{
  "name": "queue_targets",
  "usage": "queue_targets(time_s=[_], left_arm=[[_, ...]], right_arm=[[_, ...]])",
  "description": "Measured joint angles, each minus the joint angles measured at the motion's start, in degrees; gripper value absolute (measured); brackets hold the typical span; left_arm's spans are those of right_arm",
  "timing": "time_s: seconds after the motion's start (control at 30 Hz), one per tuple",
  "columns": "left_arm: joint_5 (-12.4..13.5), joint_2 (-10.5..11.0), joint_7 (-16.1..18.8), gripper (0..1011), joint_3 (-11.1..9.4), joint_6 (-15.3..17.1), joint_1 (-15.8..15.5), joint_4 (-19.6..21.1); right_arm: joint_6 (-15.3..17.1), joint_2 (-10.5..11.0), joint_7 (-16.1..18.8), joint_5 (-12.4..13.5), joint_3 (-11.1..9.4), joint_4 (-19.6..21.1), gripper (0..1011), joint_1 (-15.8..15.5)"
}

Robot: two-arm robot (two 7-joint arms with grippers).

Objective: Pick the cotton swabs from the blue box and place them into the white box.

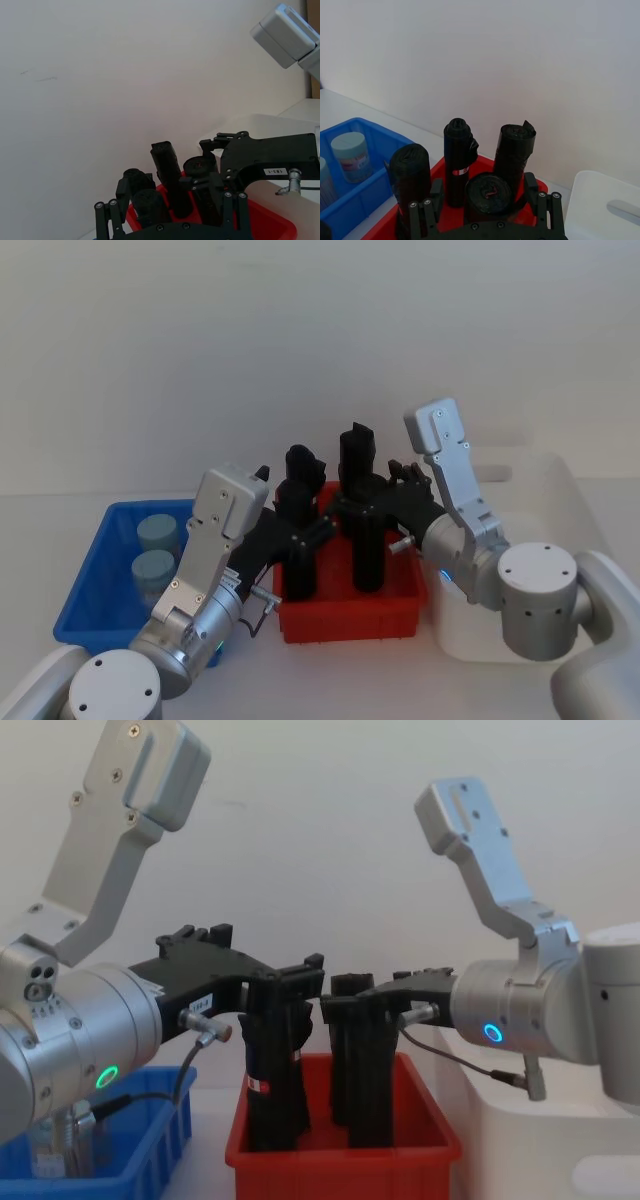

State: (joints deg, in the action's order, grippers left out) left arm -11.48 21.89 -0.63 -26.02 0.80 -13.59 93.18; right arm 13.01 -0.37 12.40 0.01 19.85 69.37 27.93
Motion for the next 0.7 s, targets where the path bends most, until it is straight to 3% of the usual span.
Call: queue_targets(time_s=[0.7], left_arm=[[0.00,0.00,0.00,1003,0.00,0.00,0.00,0.00]], right_arm=[[-0.73,-2.22,-0.89,-1.86,0.75,-8.94,1002,3.90]])
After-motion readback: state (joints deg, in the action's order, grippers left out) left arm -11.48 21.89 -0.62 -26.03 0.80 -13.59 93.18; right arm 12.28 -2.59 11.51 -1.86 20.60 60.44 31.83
